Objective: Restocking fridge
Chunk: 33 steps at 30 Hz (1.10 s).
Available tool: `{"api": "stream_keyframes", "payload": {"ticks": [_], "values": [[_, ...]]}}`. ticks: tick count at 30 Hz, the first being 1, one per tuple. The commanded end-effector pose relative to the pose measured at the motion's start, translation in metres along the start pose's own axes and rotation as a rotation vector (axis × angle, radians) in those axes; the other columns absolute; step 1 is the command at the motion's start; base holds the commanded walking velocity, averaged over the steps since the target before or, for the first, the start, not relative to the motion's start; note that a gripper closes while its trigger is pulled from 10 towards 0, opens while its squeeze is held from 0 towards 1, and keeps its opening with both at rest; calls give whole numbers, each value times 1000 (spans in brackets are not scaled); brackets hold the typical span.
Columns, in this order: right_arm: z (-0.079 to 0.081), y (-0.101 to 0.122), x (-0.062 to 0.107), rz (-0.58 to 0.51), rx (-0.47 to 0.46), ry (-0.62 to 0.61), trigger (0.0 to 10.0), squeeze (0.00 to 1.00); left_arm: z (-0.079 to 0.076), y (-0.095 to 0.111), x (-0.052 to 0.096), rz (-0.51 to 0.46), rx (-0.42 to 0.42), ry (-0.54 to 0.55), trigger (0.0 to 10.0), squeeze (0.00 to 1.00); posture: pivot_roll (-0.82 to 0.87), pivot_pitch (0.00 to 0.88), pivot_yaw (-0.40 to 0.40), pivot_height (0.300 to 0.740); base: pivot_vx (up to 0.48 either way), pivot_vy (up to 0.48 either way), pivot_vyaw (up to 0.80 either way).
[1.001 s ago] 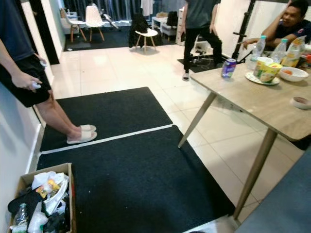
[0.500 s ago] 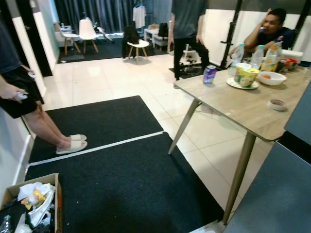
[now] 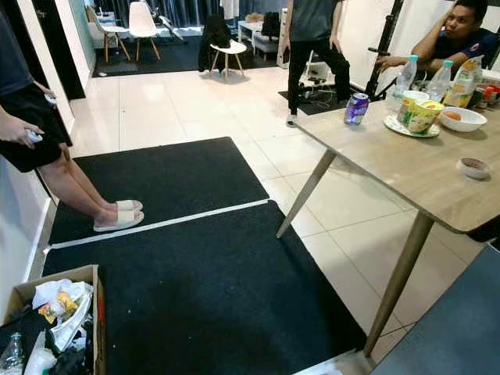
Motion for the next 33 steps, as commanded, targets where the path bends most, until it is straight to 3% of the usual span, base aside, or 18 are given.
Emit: {"api": "stream_keyframes", "payload": {"ticks": [1, 33], "values": [[0, -3, 0, 5, 1, -1, 10000, 0, 1, -6, 1, 18, -10, -2, 10000, 0, -82, 27, -7, 734, 285, 0, 0], [2, -5, 0, 6, -6, 3, 10000, 0, -1, -5, 1, 16, -22, -13, 10000, 0, -82, 24, -6, 734, 296, 0, 0]]}}
Point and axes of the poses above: a point about 5 cm out from each wrist's last joint towards the gripper, its own x axis pointing back from the gripper into the wrist, its own y axis along the axis of the wrist's last joint, z = x × y, the point moved 6 cm from there along -x, pointing out of the wrist towards the gripper, and after that the axes turned 1 degree about -x, right-handed, at the moved point
